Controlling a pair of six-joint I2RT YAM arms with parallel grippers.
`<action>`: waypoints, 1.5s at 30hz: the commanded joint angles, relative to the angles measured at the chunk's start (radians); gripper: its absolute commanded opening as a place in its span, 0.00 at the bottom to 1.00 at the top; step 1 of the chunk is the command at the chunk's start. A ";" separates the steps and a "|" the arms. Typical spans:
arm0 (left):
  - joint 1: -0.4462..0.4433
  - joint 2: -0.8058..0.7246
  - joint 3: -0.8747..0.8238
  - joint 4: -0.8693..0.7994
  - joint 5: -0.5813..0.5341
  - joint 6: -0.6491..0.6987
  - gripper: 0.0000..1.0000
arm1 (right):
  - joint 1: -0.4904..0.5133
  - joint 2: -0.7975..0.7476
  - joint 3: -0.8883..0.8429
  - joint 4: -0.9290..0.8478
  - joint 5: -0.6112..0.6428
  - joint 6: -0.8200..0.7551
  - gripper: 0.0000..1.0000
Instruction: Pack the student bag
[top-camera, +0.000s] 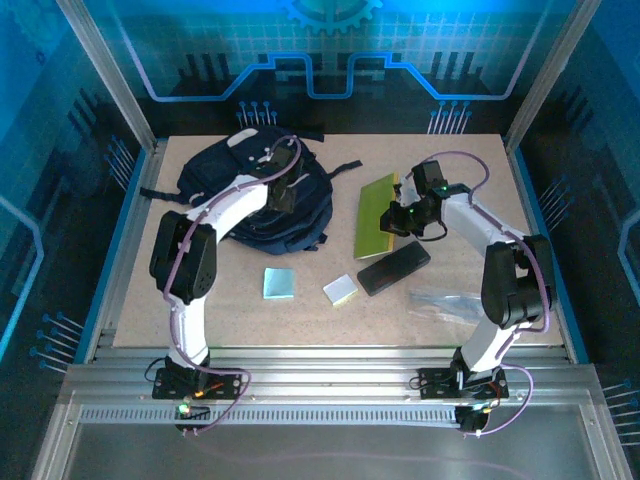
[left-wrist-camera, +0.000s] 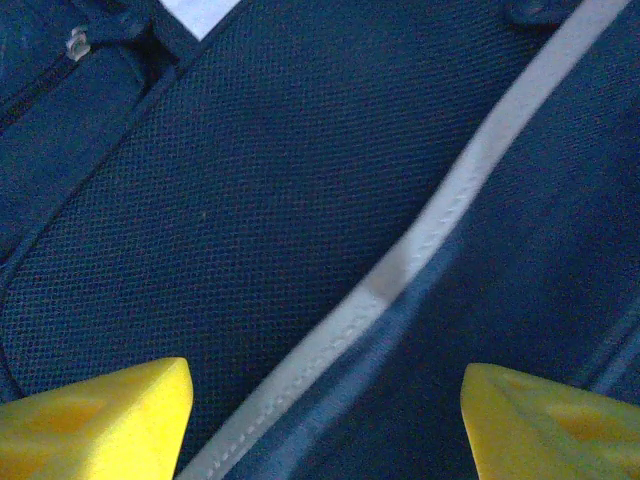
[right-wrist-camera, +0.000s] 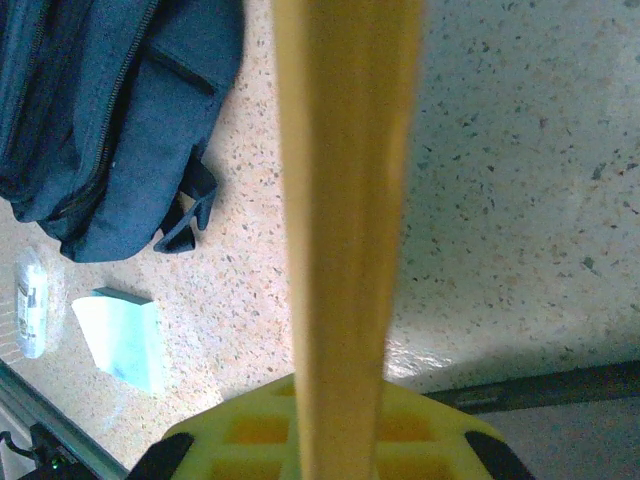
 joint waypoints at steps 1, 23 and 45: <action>-0.004 0.048 -0.031 -0.016 0.028 0.017 0.74 | -0.013 -0.038 -0.007 0.009 -0.023 -0.014 0.00; -0.013 -0.037 -0.080 -0.014 0.377 -0.044 0.84 | -0.012 -0.047 -0.016 0.007 -0.017 -0.019 0.00; -0.094 0.146 -0.043 -0.071 0.198 0.040 0.87 | -0.009 -0.052 -0.040 0.025 -0.031 -0.015 0.00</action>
